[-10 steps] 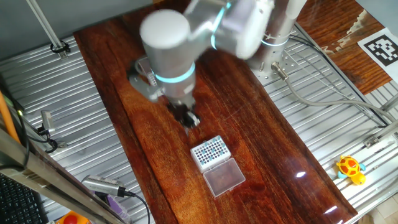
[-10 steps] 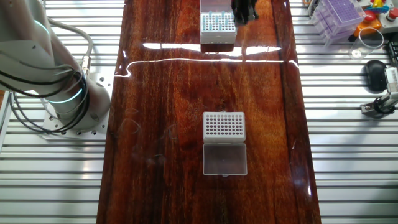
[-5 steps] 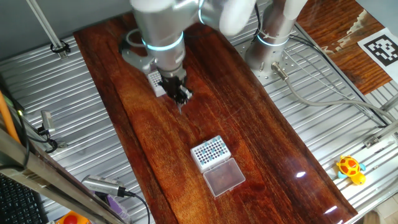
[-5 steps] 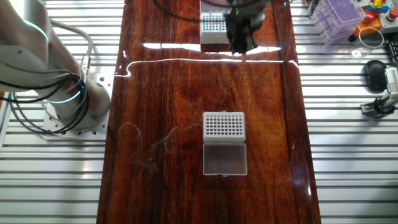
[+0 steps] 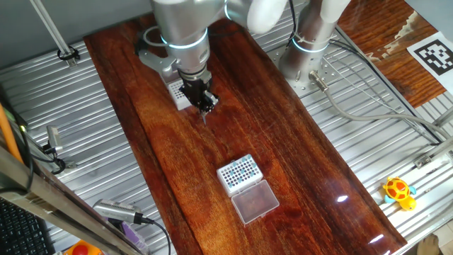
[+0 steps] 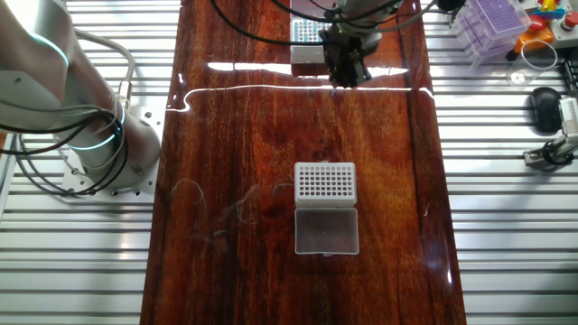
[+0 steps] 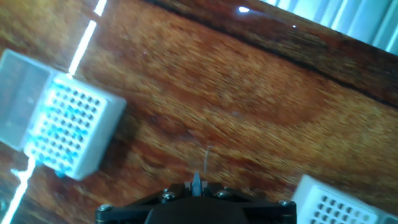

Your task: Transfer all medium pipette tips from one holder to another

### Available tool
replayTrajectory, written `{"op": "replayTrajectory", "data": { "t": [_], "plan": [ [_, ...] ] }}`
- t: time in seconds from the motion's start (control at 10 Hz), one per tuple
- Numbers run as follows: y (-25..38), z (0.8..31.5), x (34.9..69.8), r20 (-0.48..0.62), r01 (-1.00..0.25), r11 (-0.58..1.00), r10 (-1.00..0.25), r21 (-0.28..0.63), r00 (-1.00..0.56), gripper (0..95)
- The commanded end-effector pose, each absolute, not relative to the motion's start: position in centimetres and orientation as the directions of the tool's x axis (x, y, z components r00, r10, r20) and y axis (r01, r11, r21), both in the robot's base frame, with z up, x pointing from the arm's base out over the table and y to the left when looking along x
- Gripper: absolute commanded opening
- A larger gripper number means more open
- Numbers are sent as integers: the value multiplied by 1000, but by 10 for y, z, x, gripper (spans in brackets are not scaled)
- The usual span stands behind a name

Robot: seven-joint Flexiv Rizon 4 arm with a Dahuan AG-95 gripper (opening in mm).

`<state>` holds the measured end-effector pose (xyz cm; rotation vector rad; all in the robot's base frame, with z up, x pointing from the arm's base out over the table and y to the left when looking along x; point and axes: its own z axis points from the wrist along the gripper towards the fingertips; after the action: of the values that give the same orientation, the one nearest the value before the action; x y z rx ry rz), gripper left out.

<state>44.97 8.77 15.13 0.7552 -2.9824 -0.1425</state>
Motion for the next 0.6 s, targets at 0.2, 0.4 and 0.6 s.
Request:
{"op": "replayTrajectory", "data": {
  "t": [0.2, 0.4, 0.6],
  "plan": [
    [87, 152, 448, 36, -334, 939, -338, 84, -941, 0],
    [87, 152, 448, 10, -235, 969, -236, 74, -972, 0],
    [87, 152, 448, 15, -230, 971, -231, 70, -973, 0]
  ]
}}
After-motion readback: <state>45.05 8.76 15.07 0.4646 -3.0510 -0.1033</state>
